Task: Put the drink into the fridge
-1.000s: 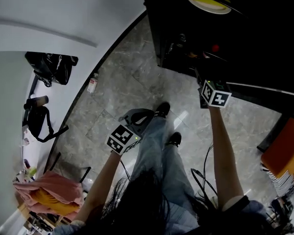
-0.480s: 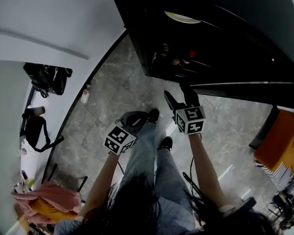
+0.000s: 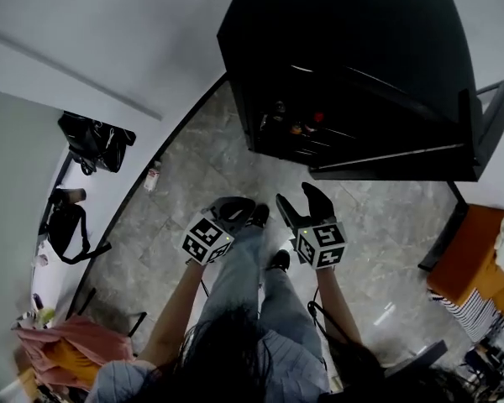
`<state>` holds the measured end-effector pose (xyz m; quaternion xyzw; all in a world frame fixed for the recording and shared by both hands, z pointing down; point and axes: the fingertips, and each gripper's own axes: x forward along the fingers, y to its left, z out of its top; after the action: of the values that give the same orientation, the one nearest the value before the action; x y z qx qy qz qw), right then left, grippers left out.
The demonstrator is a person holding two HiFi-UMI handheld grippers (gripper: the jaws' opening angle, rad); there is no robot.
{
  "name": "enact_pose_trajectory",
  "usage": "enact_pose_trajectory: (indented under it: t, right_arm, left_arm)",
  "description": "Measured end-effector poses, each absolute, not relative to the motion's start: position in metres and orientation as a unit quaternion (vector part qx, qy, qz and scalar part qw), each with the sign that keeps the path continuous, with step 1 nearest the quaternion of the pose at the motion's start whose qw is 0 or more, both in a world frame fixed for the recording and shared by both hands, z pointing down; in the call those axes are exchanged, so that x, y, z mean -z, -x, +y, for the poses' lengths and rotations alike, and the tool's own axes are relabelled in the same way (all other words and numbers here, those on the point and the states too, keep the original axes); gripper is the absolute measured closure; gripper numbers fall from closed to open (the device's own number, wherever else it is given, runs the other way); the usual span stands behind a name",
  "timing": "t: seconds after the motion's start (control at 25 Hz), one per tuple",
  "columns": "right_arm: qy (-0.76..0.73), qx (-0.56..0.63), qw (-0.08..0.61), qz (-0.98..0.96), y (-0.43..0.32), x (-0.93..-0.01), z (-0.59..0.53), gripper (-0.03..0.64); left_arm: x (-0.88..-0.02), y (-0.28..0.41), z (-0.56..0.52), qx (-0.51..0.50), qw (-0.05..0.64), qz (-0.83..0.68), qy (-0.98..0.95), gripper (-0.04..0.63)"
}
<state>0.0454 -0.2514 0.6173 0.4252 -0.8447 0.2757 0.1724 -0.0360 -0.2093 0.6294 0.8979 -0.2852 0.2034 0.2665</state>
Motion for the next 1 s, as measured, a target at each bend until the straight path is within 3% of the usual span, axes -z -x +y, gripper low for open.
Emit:
enact_pose_trajectory:
  t: [1.0]
  right_arm:
    - [-0.412,-0.293,0.126,-0.853,-0.079,-0.491,-0.145,0.314]
  left_arm:
    - [-0.493,0.001,-0.147,-0.14,0.238,-0.319,-0.907,0.587]
